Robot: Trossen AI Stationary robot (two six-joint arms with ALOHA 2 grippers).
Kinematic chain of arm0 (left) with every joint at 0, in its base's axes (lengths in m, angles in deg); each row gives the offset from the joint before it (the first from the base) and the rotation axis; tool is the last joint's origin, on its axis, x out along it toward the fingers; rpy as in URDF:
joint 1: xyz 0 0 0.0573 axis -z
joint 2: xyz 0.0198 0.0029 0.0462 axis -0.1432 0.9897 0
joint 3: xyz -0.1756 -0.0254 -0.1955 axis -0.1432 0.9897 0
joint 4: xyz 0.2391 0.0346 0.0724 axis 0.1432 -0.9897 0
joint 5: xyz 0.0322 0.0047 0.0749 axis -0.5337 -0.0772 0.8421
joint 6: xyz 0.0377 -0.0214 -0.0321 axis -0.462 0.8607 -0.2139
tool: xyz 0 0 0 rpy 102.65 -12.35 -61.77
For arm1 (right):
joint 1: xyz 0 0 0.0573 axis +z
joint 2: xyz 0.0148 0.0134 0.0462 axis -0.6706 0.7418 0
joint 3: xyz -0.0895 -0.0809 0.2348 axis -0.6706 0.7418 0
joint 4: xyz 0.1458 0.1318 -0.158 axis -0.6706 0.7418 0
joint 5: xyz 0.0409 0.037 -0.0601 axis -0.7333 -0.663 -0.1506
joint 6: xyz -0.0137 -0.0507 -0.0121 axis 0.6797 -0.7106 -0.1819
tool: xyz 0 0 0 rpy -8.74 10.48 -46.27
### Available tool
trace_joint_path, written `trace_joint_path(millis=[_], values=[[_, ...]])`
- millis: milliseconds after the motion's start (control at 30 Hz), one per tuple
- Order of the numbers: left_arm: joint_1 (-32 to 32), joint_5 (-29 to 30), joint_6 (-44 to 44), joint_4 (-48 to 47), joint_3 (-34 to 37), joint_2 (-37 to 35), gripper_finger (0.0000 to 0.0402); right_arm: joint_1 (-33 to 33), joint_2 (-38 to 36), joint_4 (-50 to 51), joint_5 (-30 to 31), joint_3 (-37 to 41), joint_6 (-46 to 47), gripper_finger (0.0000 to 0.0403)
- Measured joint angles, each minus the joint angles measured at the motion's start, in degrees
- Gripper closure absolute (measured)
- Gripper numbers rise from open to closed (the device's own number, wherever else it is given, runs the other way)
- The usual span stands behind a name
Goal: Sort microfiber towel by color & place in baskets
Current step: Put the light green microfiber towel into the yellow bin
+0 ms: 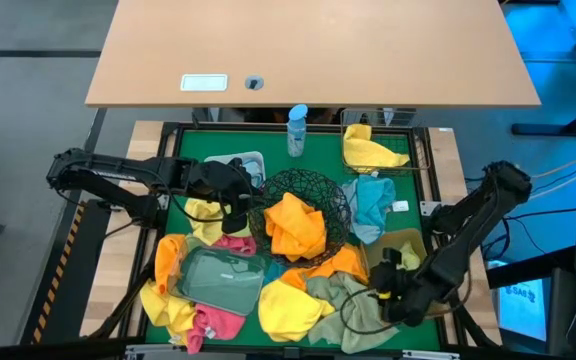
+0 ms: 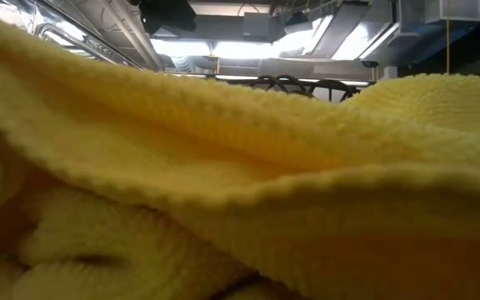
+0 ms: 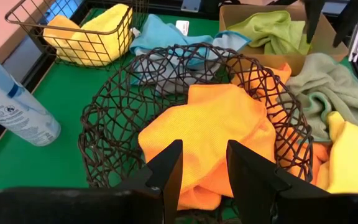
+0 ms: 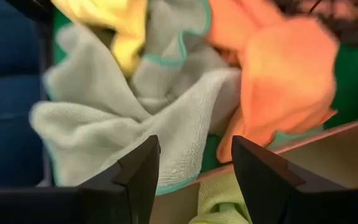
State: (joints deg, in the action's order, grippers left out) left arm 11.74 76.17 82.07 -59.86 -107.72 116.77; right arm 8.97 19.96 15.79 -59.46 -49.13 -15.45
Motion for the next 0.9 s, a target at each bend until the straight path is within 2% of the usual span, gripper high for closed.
trace_joint_path(millis=[233,633,767,900], values=[[0.00,0.00,0.00,-0.01,0.00,-0.02,0.0283,-1.39,4.78,-1.41,-3.69,0.00,0.01,0.0205],[0.04,0.00,0.02,-0.11,0.00,-0.02,0.0283,-1.39,7.59,-1.49,-6.30,0.00,0.12,0.0209],[0.04,0.00,0.02,-0.18,0.00,-0.04,0.0283,-1.39,7.56,-1.86,-7.14,0.00,0.12,0.0247],[0.04,0.00,0.02,-0.24,0.00,-0.04,0.0283,-1.37,7.56,-1.88,-7.14,0.00,0.12,0.0319]])
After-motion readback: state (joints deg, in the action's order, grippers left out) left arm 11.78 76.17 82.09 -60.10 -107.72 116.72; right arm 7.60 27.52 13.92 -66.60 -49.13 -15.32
